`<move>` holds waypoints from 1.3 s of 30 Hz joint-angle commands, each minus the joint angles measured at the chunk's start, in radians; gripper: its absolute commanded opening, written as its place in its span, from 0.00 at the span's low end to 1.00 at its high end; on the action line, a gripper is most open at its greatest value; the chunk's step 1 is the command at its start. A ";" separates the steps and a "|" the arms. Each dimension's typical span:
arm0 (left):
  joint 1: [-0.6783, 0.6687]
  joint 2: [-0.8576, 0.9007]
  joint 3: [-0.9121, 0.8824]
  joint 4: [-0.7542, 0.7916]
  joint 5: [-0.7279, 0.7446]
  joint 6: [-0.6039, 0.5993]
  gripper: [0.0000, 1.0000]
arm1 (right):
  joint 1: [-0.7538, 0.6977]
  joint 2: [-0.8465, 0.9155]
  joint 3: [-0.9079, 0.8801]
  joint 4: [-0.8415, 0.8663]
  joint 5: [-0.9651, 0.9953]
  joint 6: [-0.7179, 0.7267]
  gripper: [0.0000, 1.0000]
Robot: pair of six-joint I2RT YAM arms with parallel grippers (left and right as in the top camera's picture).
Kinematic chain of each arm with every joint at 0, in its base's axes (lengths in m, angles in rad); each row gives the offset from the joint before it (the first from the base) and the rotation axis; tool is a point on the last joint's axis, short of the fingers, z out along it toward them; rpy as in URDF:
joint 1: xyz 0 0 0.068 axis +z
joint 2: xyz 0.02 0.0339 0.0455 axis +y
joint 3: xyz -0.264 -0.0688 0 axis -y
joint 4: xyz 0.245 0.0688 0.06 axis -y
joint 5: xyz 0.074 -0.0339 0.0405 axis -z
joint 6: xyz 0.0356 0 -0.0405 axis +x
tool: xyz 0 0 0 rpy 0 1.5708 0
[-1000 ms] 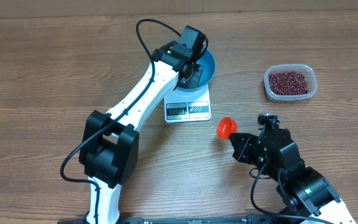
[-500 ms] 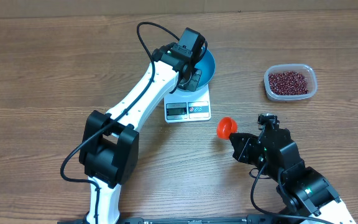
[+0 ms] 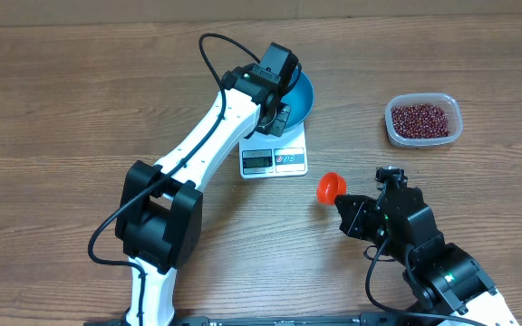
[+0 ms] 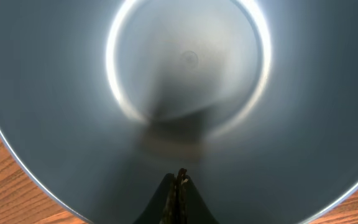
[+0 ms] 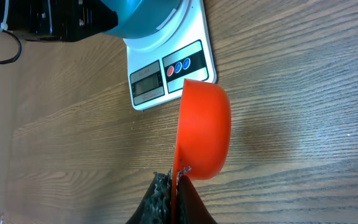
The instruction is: Scoop item into bowl and weigh 150g on scale
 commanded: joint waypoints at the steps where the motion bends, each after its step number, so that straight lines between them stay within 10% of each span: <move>1: -0.002 0.017 0.024 -0.002 -0.014 0.013 0.04 | -0.003 -0.002 0.021 0.000 0.009 -0.004 0.04; 39: 0.035 0.017 0.024 -0.042 -0.067 0.000 0.04 | -0.003 -0.002 0.021 -0.004 0.009 -0.004 0.04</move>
